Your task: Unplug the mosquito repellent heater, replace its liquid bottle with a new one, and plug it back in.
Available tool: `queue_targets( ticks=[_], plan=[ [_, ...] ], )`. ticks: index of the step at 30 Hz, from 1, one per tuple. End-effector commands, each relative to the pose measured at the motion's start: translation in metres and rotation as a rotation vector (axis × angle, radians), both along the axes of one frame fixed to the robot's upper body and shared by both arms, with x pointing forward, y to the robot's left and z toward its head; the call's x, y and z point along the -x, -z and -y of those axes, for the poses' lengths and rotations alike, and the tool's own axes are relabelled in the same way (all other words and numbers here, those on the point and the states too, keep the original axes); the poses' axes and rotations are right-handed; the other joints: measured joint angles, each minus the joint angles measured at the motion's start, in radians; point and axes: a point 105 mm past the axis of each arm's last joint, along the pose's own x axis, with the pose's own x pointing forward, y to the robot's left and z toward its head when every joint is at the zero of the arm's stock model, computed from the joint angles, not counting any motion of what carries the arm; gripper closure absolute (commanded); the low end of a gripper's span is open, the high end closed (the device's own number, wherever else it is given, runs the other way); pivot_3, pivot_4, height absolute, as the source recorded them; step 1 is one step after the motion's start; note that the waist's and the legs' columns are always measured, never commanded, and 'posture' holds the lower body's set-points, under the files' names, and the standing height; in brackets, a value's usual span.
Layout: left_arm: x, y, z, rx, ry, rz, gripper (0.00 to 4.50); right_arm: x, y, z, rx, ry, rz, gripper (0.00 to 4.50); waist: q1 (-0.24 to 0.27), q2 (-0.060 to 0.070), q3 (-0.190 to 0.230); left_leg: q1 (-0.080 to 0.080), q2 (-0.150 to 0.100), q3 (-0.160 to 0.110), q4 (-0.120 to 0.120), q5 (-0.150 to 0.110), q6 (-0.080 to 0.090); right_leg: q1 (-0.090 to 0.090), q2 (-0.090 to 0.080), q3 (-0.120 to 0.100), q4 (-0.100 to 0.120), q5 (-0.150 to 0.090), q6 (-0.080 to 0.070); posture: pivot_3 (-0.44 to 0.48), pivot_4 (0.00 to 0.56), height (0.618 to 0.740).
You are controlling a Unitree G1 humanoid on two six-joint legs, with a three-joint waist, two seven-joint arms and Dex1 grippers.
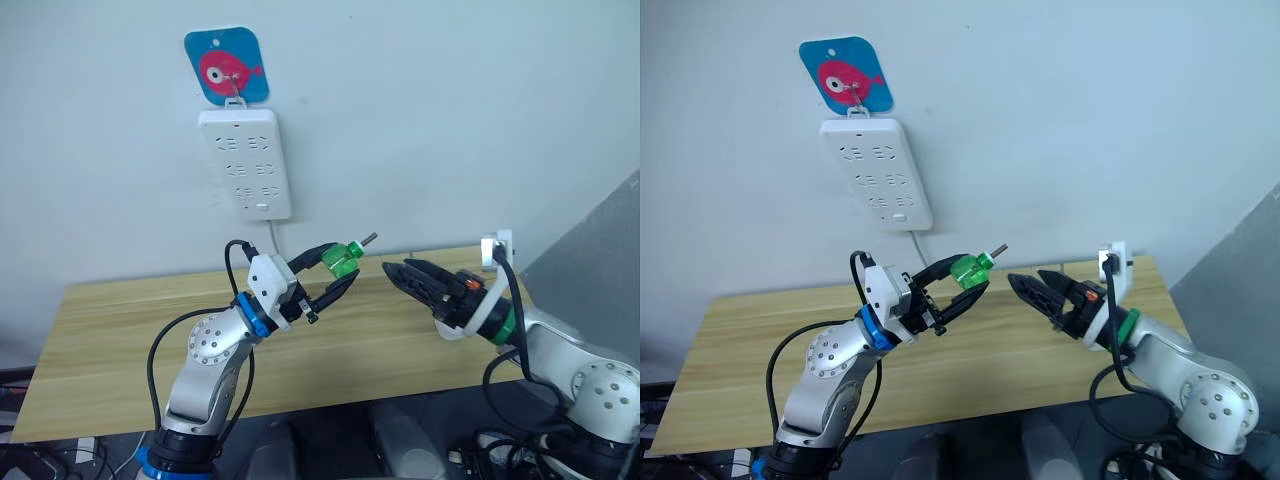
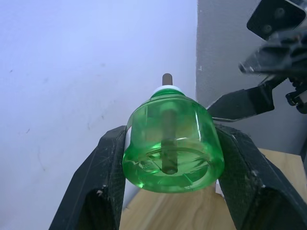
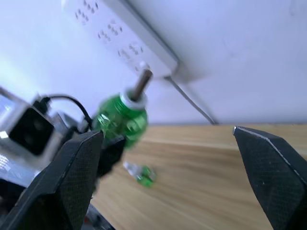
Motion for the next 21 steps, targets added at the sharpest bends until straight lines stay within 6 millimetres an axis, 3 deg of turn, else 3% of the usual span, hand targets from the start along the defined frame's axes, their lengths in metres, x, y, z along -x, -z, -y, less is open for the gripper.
queue_targets(
  ticks=[1, 13, 16, 21],
  plan=[
    [0.003, -0.008, 0.003, 0.023, -0.004, 0.055, 2.24, -0.003, -0.014, -0.019, -0.08, -0.048, 0.016, 0.0, -0.007, 0.0, -0.006, 0.0, 0.0, 0.001, 0.0, 0.0, 0.0, 0.0, 0.0, 0.001, 0.0, 0.0, 0.0, -0.253, 0.14, 0.74],
    [0.002, -0.01, 0.001, 0.02, -0.007, 0.077, 2.24, -0.016, -0.029, -0.052, -0.208, -0.123, 0.007, 0.0, -0.018, 0.001, -0.019, 0.0, 0.0, 0.003, 0.0, 0.0, 0.0, -0.001, 0.001, 0.003, 0.0, 0.0, 0.001, -0.232, 0.127, 0.74],
    [0.003, -0.01, 0.001, 0.019, -0.008, 0.081, 2.24, -0.017, -0.028, -0.055, -0.217, -0.13, 0.0, 0.57, -0.018, 0.001, -0.019, 0.001, 0.0, 0.003, -0.001, 0.0, 0.0, -0.001, 0.001, 0.003, 0.0, 0.0, 0.001, -0.228, 0.127, 0.74],
    [0.002, -0.01, 0.0, 0.021, -0.016, 0.083, 2.24, -0.017, -0.026, -0.058, -0.22, -0.148, -0.009, 2.36, -0.018, 0.001, -0.02, 0.001, 0.0, 0.003, 0.0, 0.0, 0.0, -0.001, 0.001, 0.003, 0.0, 0.0, 0.001, -0.222, 0.126, 0.74]
  ],
)
